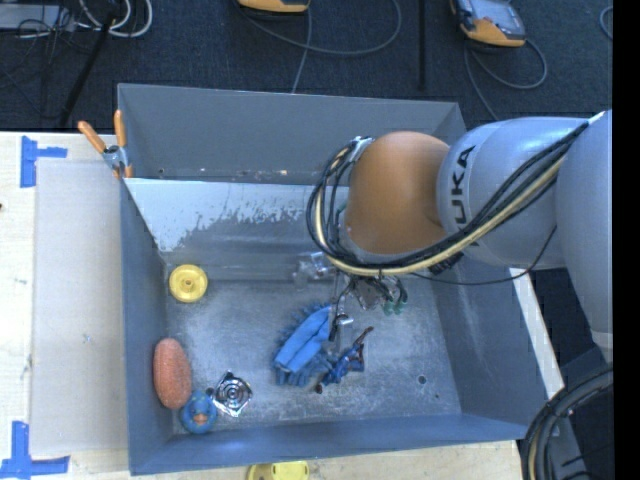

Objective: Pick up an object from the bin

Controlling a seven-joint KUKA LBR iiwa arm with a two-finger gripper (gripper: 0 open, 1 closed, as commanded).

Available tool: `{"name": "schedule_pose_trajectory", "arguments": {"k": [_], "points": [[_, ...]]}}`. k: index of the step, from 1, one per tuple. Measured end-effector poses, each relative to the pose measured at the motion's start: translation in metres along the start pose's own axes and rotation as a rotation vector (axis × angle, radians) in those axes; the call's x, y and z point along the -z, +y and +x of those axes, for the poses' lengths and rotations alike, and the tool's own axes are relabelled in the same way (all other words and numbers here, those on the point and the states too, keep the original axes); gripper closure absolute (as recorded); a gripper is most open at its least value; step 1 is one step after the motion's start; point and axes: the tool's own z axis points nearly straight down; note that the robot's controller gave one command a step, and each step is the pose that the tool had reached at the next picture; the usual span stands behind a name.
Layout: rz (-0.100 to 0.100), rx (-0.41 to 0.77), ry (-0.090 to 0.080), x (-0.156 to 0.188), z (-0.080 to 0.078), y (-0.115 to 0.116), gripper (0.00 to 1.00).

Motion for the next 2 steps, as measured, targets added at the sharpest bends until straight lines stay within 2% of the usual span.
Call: {"name": "schedule_pose_trajectory", "arguments": {"k": [1, 2], "points": [[-0.002, -0.037, 0.003, -0.0415, 0.0268, 0.0341, 1.0], [-0.002, -0.038, 0.003, -0.0415, 0.0268, 0.034, 1.0]]}}
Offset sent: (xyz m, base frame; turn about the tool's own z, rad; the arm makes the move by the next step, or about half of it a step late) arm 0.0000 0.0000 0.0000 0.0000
